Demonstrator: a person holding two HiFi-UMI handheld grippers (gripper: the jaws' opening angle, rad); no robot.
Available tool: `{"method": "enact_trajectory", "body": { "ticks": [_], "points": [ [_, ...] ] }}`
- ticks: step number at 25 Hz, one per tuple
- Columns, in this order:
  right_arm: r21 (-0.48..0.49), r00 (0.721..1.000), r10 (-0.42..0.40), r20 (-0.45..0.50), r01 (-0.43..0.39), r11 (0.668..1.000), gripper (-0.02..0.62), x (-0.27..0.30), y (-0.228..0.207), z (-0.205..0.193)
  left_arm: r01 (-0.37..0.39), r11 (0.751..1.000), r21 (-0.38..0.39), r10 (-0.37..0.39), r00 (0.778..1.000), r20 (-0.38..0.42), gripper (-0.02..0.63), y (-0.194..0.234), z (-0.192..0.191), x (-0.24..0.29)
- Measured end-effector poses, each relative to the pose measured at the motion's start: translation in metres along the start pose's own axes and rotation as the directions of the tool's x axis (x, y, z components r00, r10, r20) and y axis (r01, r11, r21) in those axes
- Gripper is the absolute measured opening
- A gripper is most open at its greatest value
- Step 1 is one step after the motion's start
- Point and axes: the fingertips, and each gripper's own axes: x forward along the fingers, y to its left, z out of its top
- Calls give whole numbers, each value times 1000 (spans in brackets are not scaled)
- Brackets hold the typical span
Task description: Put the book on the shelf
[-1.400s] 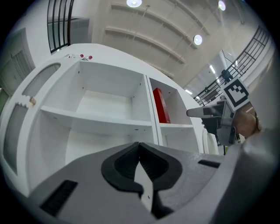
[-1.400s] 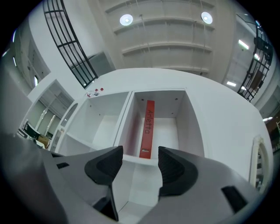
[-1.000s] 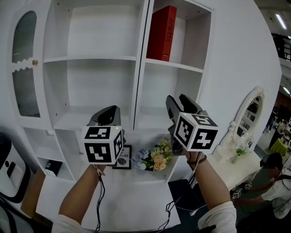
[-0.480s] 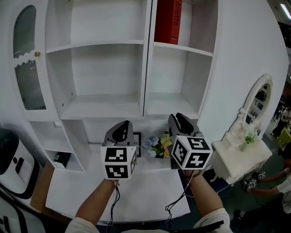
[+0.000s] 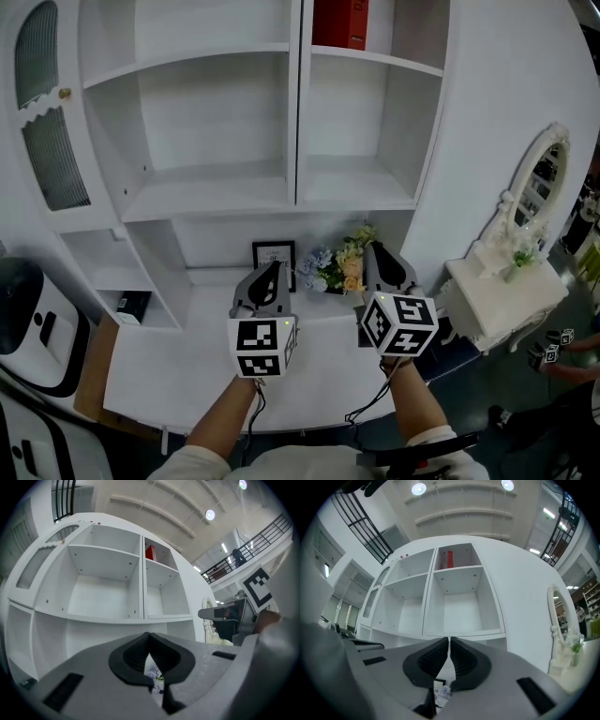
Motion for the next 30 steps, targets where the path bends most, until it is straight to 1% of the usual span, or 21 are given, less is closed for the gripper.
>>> {"method": "enact_trajectory", "body": {
  "ticks": [4,6,10,12,15,18,24,30],
  "points": [
    [-72,1000,2,12,-2,997,34,-16,-8,-23,-13,1000,0,13,1000,-20,1,-15,-19,-2],
    [-91,1000,-2,2,3,996,34,-23,-17,-35,-32,999,-6,32,999,-30,1,-20,-26,-4],
    [-43,999,3,-47,-5,999,34,-32,-43,-52,-67,997,-27,66,997,-42,0,-39,-34,1],
    [-32,999,14,-46,-16,999,34,-36,-52,-54,-78,996,-32,77,996,-47,1,-50,-36,0],
    [-31,999,35,-21,-36,999,34,-43,-62,-53,-85,996,-41,83,995,-52,0,-68,-40,-2],
    [-20,998,53,-35,-54,998,34,-49,-69,-60,-89,995,-53,85,994,-74,0,-80,-48,-5],
    [-4,998,30,-59,-30,1000,34,-55,-84,-69,-106,994,-36,103,992,-69,0,-88,-44,-4],
    [-71,992,8,-122,-17,997,21,-61,-86,-78,-105,994,-32,102,992,-77,2,-91,-46,-3]
  ]
}}
